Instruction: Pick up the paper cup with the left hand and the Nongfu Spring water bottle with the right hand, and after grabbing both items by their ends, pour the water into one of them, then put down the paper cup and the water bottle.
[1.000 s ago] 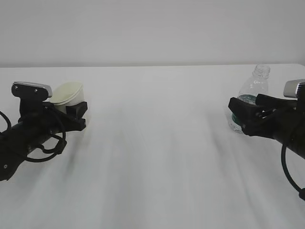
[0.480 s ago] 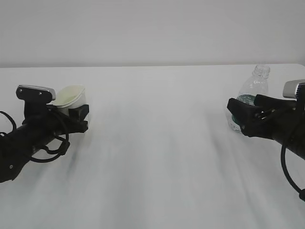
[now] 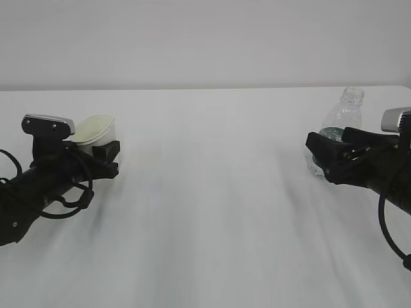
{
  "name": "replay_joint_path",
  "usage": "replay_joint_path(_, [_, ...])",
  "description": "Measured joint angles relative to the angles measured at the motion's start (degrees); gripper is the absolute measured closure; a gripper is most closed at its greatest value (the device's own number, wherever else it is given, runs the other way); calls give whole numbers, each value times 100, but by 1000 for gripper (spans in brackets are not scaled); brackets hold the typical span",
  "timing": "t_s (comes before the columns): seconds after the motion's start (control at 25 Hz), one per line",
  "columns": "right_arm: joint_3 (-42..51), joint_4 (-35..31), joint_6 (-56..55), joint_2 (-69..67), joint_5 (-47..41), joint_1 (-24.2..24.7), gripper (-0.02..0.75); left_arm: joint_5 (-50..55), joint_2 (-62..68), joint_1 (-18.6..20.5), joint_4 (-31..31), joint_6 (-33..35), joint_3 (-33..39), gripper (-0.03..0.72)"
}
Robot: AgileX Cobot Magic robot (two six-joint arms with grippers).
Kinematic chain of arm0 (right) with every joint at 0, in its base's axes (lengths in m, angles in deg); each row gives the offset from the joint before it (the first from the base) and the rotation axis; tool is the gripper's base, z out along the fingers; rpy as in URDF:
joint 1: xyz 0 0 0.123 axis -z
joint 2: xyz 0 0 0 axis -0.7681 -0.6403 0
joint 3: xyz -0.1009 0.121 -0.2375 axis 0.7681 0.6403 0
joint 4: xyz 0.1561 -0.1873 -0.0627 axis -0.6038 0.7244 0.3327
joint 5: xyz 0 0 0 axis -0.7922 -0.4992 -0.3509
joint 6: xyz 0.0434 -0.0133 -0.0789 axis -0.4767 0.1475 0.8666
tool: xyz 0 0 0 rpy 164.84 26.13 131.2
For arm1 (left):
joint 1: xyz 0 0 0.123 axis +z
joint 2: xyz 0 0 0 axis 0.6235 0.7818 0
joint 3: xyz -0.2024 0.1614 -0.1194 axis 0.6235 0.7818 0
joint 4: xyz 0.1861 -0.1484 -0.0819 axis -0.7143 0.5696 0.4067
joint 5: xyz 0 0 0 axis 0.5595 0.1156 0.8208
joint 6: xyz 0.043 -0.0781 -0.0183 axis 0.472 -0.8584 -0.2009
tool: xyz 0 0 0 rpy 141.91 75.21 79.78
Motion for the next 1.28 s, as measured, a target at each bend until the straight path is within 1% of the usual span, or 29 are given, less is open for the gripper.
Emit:
replay_joint_path(1.0, [0, 0, -22, 0, 0, 0, 146, -79, 247, 0, -32, 0, 61, 275])
replay_joint_path(1.12, [0, 0, -22, 0, 0, 0, 146, -89, 247, 0, -91, 0, 61, 232])
replay_joint_path(1.28, [0, 0, -22, 0, 0, 0, 147, -78, 251, 0, -141, 0, 61, 142])
